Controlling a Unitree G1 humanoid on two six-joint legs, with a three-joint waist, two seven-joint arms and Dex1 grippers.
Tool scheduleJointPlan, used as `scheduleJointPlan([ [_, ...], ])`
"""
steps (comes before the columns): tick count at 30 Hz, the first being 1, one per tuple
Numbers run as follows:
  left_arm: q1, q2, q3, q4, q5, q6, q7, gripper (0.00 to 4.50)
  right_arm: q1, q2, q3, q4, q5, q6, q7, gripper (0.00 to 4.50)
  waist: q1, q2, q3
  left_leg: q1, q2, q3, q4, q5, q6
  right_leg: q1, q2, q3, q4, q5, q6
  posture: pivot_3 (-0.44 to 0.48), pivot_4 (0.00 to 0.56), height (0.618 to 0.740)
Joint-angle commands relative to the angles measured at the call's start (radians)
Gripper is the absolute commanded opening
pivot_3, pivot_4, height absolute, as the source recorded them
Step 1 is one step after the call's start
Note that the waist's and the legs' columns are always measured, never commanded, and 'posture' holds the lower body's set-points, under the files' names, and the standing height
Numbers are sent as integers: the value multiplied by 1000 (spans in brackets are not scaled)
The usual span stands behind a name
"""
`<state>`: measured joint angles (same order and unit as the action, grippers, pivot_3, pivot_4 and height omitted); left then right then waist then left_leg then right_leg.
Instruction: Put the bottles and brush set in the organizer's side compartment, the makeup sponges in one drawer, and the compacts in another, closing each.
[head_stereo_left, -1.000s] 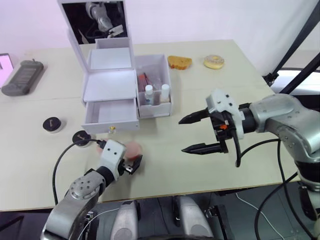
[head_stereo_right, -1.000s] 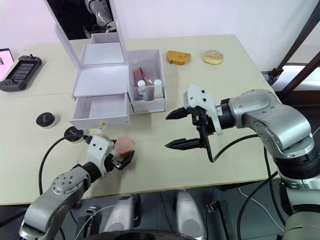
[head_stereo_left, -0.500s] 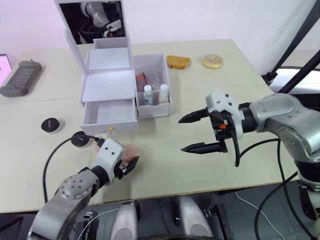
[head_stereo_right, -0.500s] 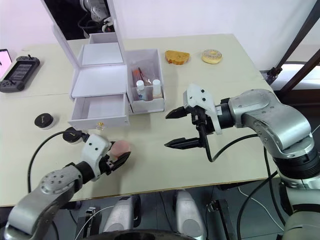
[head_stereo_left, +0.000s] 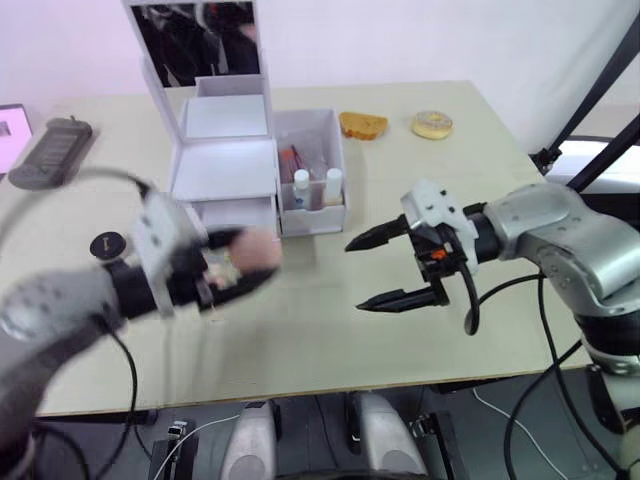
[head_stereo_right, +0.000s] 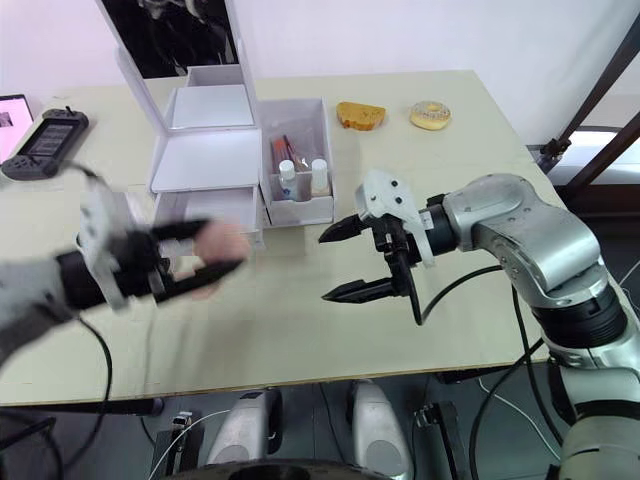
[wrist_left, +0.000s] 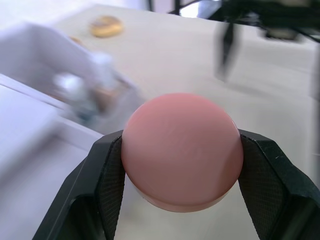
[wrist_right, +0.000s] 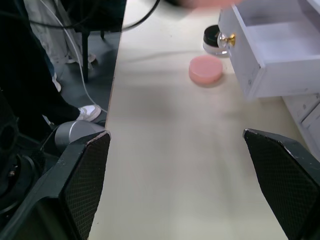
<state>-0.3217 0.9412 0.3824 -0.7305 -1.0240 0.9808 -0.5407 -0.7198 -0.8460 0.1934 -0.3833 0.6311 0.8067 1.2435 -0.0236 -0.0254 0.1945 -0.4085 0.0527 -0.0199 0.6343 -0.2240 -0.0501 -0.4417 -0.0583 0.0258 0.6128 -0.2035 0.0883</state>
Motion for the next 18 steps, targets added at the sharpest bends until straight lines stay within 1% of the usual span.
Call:
scheduleJointPlan([
  [1, -114, 62, -51, 119, 20, 27, -4, 2664, -12, 5, -22, -15, 0, -8, -13, 4500, 1, 0, 0, 0, 0, 0, -1, 0, 0, 0, 0, 0, 0, 0, 1, 0, 150, 740],
  [4, -157, 109, -116, 234, 121, 18, -14, 2664, -2, 6, -31, -27, 3, -5, -31, 4500, 4, 0, 0, 0, 0, 0, -3, 0, 0, -1, 0, 0, 1, 0, -1, 0, 150, 740],
  [7, -117, 147, -155, 272, 195, -14, -60, 2664, 6, 5, -39, -38, 8, 1, -48, 4500, 2, 0, 0, 0, 0, -1, -4, 0, 0, -2, 1, 0, 1, 0, -1, 0, 150, 740],
  [10, -74, 144, -159, 286, 229, -22, -79, 2664, 14, 4, -44, -46, 13, 5, -61, 4500, 4, 0, 0, -1, 0, -1, -4, 0, 0, -2, 1, 0, 1, 0, -1, 0, 150, 740],
  [12, -47, 127, -167, 295, 266, -57, -89, 2664, 18, 3, -45, -51, 15, 7, -68, 4500, 5, 0, 0, -1, 0, -1, -3, 0, 0, -2, 1, 0, 1, 0, -1, 0, 150, 740],
  [15, -40, 94, -191, 299, 309, -85, -83, 2664, 20, 4, -47, -54, 15, 8, -74, 4500, 10, 0, 0, -1, 0, -1, -2, 0, 0, -1, 1, 0, 1, 0, -1, 0, 150, 740],
  [18, -32, 86, -209, 312, 358, -108, -94, 2664, 18, 6, -44, -48, 10, 3, -78, 4500, 9, 0, 0, -1, 0, -1, -1, 0, 0, -1, 0, 0, 1, 0, -1, 0, 150, 740],
])
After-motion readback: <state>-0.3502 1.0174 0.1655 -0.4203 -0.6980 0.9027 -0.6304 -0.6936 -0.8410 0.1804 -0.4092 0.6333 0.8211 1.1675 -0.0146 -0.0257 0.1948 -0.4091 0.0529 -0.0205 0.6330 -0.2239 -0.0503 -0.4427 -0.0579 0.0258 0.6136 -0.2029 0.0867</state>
